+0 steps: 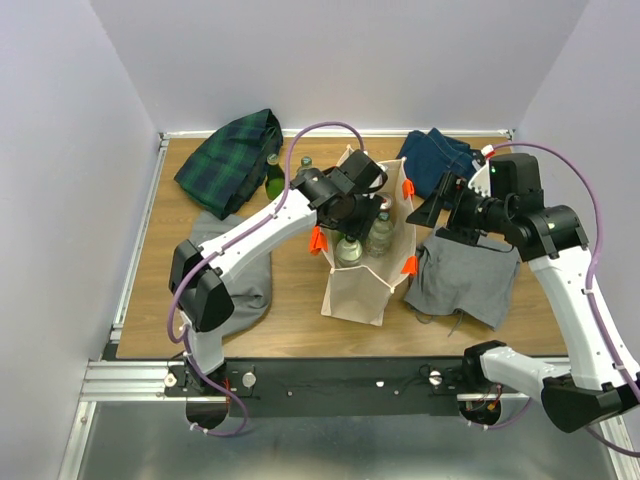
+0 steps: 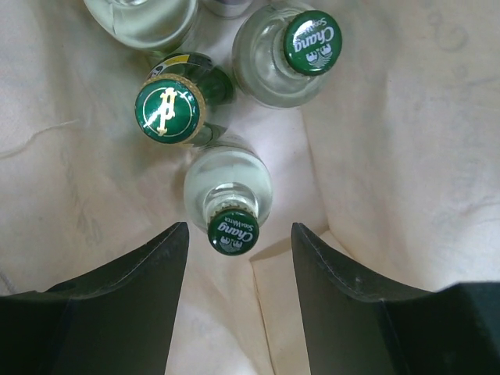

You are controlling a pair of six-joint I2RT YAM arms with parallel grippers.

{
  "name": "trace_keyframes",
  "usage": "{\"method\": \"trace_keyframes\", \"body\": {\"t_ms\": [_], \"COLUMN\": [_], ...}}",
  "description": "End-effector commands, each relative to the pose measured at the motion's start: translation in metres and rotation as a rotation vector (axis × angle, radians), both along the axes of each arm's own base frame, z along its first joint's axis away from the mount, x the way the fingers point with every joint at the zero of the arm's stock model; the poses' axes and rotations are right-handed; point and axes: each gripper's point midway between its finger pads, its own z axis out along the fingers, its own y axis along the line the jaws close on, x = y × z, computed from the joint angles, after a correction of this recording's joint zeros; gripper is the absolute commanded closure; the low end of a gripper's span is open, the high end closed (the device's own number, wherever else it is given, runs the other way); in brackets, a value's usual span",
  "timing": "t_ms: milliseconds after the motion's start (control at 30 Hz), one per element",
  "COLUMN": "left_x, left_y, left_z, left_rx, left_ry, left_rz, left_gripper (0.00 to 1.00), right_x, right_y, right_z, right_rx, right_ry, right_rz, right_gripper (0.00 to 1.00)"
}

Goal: Take the beverage out of the canvas bag
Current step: Take out the drink from the canvas bag.

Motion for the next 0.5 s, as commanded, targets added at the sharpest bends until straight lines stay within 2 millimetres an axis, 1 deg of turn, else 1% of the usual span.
{"method": "trace_keyframes", "body": {"t_ms": [0,167,200,467], "left_x": [0.0040,0.0064,0.0066,0.0070], "left_y": [0.0019,-0.0004,-0.0002,0.0021], "left_z": [-0.0171,-0.0194,-0.0222,-0.0264], "left_rx": [0.054,0.055,0.064,0.077], "left_ry": [0.013,0.005,0.011,0.012], "left_rz": [0.022,0.008,0.009,0.017], "left_gripper": [0.36,0.36,0.36,0.37], "right_x": [-0.0002,-0.0014,-0.0016,-0.0014], "right_y": [-0.0046,-0.0068,-0.0069,-0.0084], "right_z": [0.0063,0.0056,0.0059,0.0047], "right_rx": [-0.026,-0.045,-0.046,-0.061], "right_ry": [-0.010,-0.004,-0.005,-0.005], "right_rz": [-0.012,-0.010,-0.009,-0.004], "right_gripper": [0.06,0.06,0.06,0.06]}}
